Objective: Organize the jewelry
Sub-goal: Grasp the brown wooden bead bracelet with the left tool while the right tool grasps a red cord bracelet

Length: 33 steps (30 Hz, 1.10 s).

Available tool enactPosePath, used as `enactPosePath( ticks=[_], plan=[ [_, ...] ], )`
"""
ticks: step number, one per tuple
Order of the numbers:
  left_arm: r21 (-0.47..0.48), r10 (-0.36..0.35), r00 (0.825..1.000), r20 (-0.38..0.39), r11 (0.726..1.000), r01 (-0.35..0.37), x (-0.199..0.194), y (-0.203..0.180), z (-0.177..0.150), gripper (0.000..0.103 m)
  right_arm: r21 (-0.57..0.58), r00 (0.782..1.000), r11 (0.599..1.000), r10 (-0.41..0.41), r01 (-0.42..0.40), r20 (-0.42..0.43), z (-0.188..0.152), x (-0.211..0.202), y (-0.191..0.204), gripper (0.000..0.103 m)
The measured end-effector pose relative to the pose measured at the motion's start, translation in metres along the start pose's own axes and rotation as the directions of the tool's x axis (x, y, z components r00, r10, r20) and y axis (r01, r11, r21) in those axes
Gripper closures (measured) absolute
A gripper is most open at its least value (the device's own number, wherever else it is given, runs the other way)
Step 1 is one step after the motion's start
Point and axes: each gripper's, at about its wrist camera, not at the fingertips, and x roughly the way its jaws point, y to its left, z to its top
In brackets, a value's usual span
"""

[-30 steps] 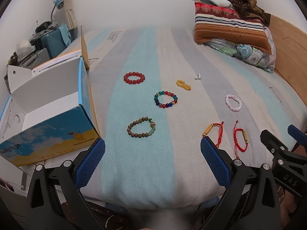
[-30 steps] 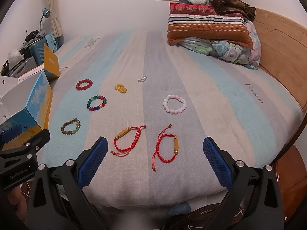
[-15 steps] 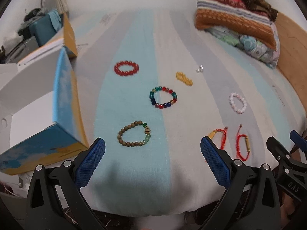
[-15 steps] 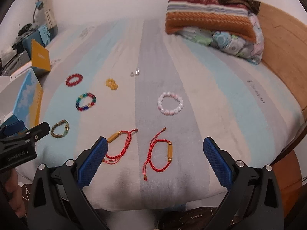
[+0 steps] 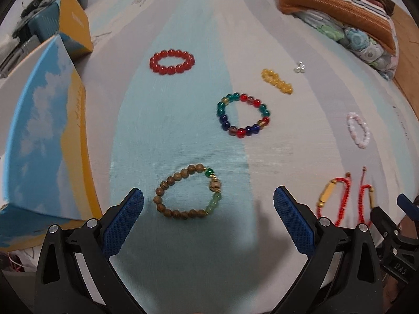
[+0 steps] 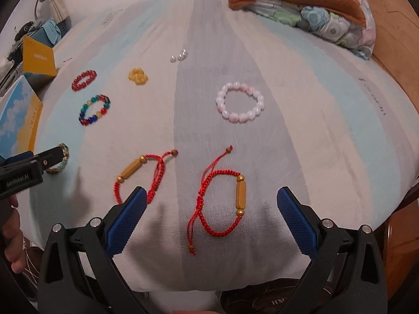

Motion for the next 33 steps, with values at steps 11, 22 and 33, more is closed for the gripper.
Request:
enactPosePath(
  ticks=[11, 22, 33],
  plan=[
    [0.0, 0.02, 0.998, -0.058, 1.0, -0.02, 0.035, 0.008, 0.001, 0.006, 0.017, 0.996, 1.0, -0.006, 0.007, -0.085, -0.008, 0.033, -0.006, 0.022],
    [-0.015, 0.021, 0.999, -0.05, 1.0, -0.022, 0.036, 0.013, 0.001, 0.023, 0.024, 0.993, 1.0, 0.02, -0.018, -0.116, -0.009, 0.042, -0.005, 0.035],
    [-0.017, 0.024, 0.999, -0.048, 1.0, -0.024, 0.029, 0.02, -0.003, 0.058, 0.063, 0.993, 0.998, 0.013, -0.006, -0.113, -0.007, 0.042, -0.009, 0.068]
  ],
)
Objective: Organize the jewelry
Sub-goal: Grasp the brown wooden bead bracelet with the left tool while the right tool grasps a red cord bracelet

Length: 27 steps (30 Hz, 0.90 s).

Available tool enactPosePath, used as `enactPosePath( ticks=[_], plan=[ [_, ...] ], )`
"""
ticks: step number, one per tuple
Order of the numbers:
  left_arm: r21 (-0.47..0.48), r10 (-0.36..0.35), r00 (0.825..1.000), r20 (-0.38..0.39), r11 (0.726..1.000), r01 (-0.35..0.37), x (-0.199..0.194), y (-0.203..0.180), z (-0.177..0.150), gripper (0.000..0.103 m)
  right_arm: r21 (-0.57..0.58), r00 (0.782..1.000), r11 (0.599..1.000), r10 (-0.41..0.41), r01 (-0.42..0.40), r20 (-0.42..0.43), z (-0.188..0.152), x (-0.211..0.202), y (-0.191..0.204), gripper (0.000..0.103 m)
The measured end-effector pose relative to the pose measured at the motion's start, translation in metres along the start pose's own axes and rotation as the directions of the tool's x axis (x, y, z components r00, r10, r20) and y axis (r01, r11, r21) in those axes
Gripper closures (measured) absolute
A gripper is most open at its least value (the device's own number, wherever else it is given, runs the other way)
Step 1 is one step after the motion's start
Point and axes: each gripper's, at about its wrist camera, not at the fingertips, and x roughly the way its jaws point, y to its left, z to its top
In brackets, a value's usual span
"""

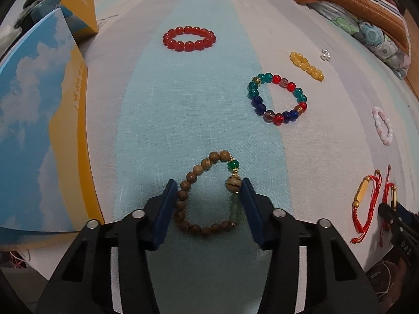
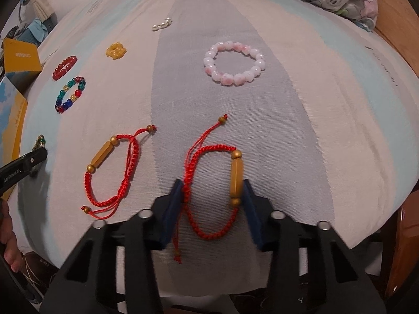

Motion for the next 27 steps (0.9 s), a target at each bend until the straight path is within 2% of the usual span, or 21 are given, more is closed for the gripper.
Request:
enactPosePath(
  ticks=[2, 4, 6, 11, 22, 24, 27],
  plan=[
    [0.0, -0.007, 1.0, -0.002, 1.0, 0.007, -0.001, 0.0, -0.001, 0.066, 0.005, 1.0, 1.0, 0.001, -0.001, 0.001, 0.0, 0.0, -0.002, 0.074],
    [-0.002, -0.015, 1.0, -0.004, 1.0, 0.015, -0.001, 0.001, -0.002, 0.078, 0.003, 1.0, 1.0, 0.0, 0.0, 0.004, 0.0, -0.001, -0.002, 0.08],
    [-0.006, -0.025, 1.0, -0.004, 1.0, 0.025, -0.002, 0.001, -0.002, 0.084, 0.003, 1.0, 1.0, -0.005, 0.005, 0.007, 0.001, -0.001, -0.002, 0.086],
    [-0.014, -0.04, 0.999, 0.004, 0.999, 0.04, -0.004, 0.002, -0.004, 0.085, 0.01, 1.0, 1.0, -0.001, 0.001, 0.021, 0.001, -0.003, -0.004, 0.096],
    [-0.015, -0.067, 0.998, 0.014, 0.998, 0.067, -0.009, 0.004, -0.004, 0.085, 0.015, 0.998, 1.0, -0.003, 0.002, 0.058, -0.001, -0.011, -0.005, 0.096],
    [-0.011, -0.069, 0.997, 0.017, 0.998, 0.07, -0.011, 0.003, -0.004, 0.092, 0.016, 0.998, 1.0, -0.005, 0.004, 0.068, -0.001, -0.013, -0.006, 0.096],
    [-0.004, -0.075, 0.997, 0.022, 0.997, 0.075, -0.013, 0.002, -0.004, 0.092, 0.019, 0.996, 1.0, -0.013, 0.011, 0.084, 0.0, -0.016, -0.006, 0.096]
  ],
)
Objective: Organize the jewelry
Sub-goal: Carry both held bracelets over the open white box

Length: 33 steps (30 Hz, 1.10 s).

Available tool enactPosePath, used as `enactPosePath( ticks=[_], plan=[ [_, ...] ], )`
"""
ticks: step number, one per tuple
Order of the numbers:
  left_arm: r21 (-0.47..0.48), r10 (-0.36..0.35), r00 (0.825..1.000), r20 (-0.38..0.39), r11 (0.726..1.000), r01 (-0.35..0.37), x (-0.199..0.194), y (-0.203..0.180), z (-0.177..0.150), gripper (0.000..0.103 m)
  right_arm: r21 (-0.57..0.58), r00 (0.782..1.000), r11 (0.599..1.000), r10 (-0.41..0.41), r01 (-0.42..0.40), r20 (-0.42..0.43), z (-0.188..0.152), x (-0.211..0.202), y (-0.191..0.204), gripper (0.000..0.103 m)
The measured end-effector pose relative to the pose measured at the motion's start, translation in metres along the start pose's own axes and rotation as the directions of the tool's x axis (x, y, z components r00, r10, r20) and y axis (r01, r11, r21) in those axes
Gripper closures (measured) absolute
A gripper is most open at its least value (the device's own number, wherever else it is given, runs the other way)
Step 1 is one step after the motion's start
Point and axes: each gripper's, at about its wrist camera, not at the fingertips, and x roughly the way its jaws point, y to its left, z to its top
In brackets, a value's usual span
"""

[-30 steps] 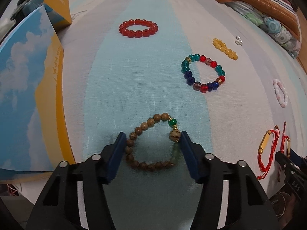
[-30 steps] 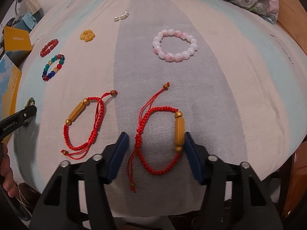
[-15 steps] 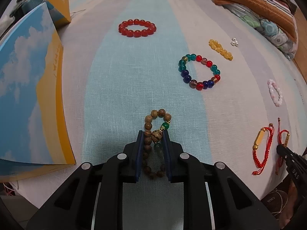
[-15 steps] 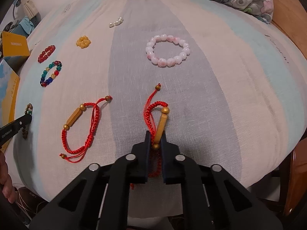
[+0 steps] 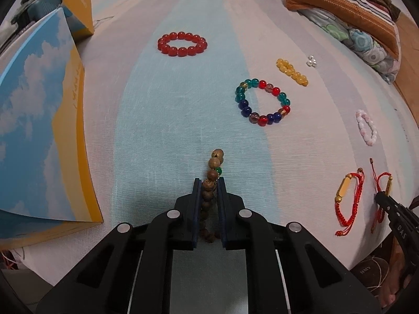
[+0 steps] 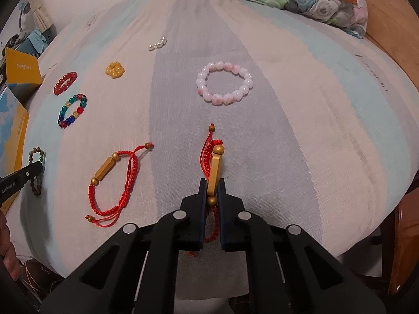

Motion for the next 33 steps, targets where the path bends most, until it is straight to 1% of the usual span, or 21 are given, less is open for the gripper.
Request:
enactPosePath(
  ticks=[4, 14, 22, 30, 33],
  plan=[
    [0.0, -0.003, 1.0, -0.001, 1.0, 0.003, 0.001, 0.0, 0.001, 0.092, 0.005, 1.0, 1.0, -0.002, 0.002, 0.014, 0.001, -0.003, -0.001, 0.096],
    [0.007, -0.034, 0.999, 0.036, 0.999, 0.034, -0.014, -0.002, 0.001, 0.092, 0.008, 0.999, 1.0, -0.003, 0.003, 0.038, 0.001, -0.008, 0.0, 0.096],
    [0.007, -0.036, 0.998, 0.052, 0.999, 0.035, -0.023, -0.005, 0.002, 0.092, 0.011, 0.998, 1.0, 0.005, -0.006, 0.058, 0.004, -0.015, 0.001, 0.096],
    [0.036, -0.061, 0.995, 0.075, 0.998, 0.058, -0.048, -0.014, 0.006, 0.092, 0.01, 0.994, 1.0, 0.017, -0.018, 0.105, 0.014, -0.04, 0.01, 0.096],
    [0.054, -0.057, 0.995, 0.087, 0.997, 0.053, -0.059, -0.016, 0.009, 0.092, 0.002, 0.992, 0.999, 0.032, -0.032, 0.124, 0.02, -0.051, 0.018, 0.096]
  ],
)
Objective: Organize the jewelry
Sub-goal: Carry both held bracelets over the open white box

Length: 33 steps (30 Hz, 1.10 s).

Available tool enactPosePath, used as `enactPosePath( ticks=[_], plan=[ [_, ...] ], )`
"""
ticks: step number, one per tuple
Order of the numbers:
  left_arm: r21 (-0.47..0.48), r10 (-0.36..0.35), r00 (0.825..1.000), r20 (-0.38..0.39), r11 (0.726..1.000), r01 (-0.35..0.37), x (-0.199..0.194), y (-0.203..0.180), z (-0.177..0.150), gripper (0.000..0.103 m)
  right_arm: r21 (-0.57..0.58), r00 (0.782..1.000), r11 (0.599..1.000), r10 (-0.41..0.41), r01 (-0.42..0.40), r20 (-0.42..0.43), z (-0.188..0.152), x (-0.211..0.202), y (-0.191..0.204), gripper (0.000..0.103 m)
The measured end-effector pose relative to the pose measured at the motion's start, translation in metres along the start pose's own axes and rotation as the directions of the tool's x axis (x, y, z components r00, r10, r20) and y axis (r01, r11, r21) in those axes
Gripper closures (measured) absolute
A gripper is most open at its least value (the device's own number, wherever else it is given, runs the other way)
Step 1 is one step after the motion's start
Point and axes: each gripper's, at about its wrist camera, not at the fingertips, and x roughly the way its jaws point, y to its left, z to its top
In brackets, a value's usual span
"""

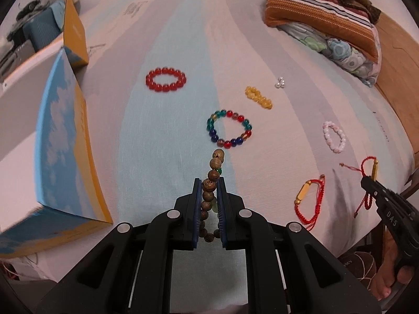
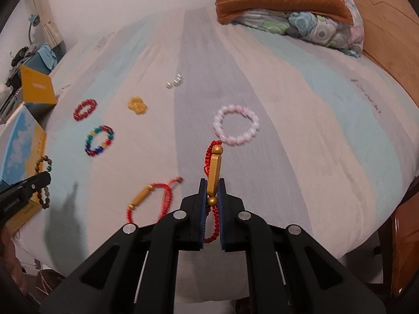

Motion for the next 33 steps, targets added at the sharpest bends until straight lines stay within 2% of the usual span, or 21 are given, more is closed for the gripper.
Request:
enactPosePath(
  ticks=[11, 17, 26, 33],
  plan=[
    [-0.007, -0.005, 0.997, 0.08, 1.0, 0.006, -0.061, 0.019, 0.029, 0.092, -0.083, 0.995, 0.996, 0.046, -0.039, 0.084, 0.046, -0.046, 0.061, 0.096],
    [-0.04, 0.039, 0.992, 0.12, 0.999, -0.034, -0.09, 0.049, 0.038, 0.092, -0.156, 0.99, 0.985, 0.095, -0.078, 0.108, 0.063, -0.066, 0.114, 0.096],
    [-0.158, 0.148, 0.98, 0.136, 0.979, -0.126, -0.129, 0.135, 0.03, 0.092, -0.295, 0.973, 0.94, 0.21, -0.173, 0.099, 0.068, -0.089, 0.225, 0.096],
    [-0.255, 0.222, 0.97, 0.097, 0.948, -0.192, -0.145, 0.208, 0.015, 0.092, -0.41, 0.955, 0.881, 0.288, -0.236, 0.068, 0.054, -0.099, 0.312, 0.096]
  ],
)
